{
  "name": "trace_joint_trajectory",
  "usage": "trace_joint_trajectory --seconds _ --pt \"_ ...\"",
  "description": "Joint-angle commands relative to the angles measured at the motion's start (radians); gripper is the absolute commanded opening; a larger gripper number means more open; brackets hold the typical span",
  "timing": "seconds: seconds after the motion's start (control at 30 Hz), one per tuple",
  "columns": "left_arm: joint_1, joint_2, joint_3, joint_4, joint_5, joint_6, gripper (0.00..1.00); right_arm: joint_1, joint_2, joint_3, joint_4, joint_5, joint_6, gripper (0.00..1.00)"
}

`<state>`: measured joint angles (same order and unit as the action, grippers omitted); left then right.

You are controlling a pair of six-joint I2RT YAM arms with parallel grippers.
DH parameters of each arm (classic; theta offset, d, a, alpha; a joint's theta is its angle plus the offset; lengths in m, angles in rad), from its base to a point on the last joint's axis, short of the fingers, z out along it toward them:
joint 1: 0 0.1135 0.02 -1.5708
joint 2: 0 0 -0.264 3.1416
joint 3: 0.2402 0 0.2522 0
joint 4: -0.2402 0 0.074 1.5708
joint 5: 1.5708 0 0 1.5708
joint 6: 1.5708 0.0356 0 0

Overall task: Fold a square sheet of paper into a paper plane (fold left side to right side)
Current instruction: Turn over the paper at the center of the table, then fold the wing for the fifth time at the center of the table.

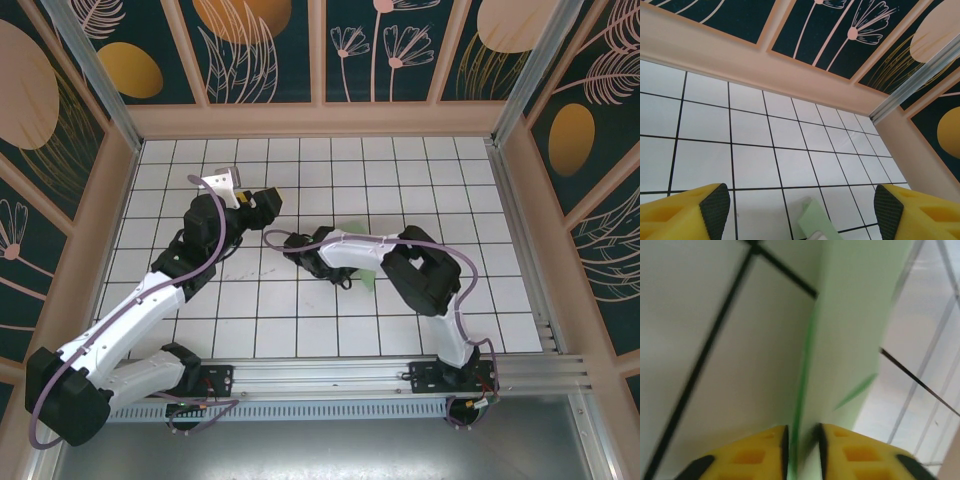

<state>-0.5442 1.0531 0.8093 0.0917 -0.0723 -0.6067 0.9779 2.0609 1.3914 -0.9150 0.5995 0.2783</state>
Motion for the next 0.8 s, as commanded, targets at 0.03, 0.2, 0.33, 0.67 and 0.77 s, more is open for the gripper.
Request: trace_joint_trajectory --seconds 0.03,0.2,0.33,0.67,0.77 --pt "-0.002 0.006 -0.002 -0.025 0.002 -0.025 0.79 -0.013 -0.054 -0.027 0.092 -0.223 -0.033 0.39" --pt "-0.001 0.038 -0.011 -0.029 0.014 -0.082 0.81 -0.056 -0.217 -0.115 0.198 -0.385 -0.019 0.53" --pt "-0.002 0.096 -0.025 -0.003 0.065 -0.122 0.81 -0.146 -0.416 -0.233 0.294 -0.490 0.011 0.56" --pt "-0.024 0.485 0.008 0.227 0.452 -0.229 0.74 -0.474 -0.849 -0.567 0.682 -0.770 0.080 0.67" --pt "-0.033 0.582 0.025 0.307 0.510 -0.268 0.75 -0.544 -0.913 -0.650 0.778 -0.853 0.123 0.70"
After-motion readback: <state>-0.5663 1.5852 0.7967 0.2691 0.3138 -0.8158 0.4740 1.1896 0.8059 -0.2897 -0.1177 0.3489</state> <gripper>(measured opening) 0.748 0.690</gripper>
